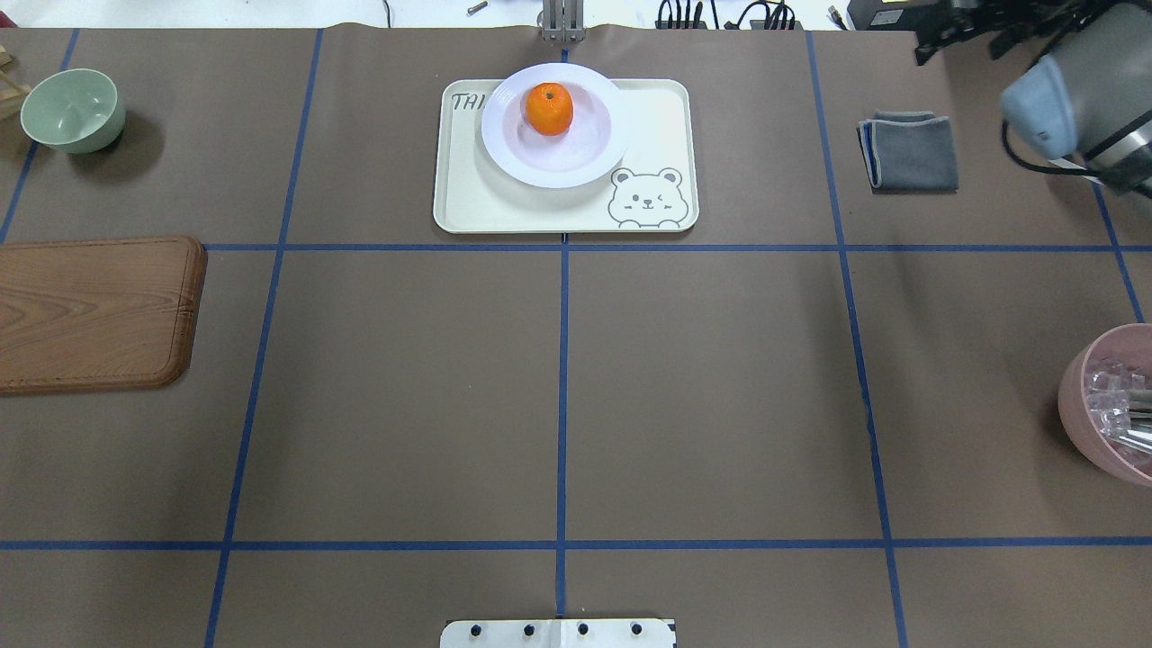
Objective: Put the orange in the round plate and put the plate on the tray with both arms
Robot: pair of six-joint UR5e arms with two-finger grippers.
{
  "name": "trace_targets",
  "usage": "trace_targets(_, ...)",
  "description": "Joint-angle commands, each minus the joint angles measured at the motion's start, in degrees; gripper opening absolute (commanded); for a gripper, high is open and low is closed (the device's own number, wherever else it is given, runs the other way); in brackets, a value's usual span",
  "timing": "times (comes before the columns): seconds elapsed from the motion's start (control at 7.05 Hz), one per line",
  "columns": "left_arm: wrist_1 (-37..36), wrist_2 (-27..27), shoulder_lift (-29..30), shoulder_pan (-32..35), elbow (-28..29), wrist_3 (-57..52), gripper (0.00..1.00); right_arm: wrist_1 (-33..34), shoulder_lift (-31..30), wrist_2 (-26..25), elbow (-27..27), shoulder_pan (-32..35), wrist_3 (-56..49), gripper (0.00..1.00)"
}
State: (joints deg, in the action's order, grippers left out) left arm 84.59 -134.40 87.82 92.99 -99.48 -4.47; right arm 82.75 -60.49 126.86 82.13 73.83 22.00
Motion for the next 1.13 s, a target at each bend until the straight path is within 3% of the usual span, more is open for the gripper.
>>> trace_targets(0.0,0.6,-0.2,0.0,-0.1,-0.1,0.4,0.99,6.6,-7.2,3.9,-0.1,9.9,-22.1,1.0)
trace_targets(0.28,0.6,-0.1,-0.6,0.2,-0.1,-0.1,0.99,8.7,-16.7,4.2,2.7,15.0,-28.0,1.0)
trace_targets(0.57,0.4,-0.9,-4.0,0.3,-0.5,0.1,0.99,8.4,-28.5,3.4,11.7,15.5,-27.7,1.0)
trace_targets(0.71,0.8,-0.6,-5.0,0.4,-0.7,0.0,0.99,8.4,-31.2,3.6,14.5,15.5,-27.7,1.0)
trace_targets(0.99,0.9,-0.6,-5.0,0.4,-2.1,-0.2,0.99,8.4,-32.5,3.9,15.3,15.5,-27.4,1.0)
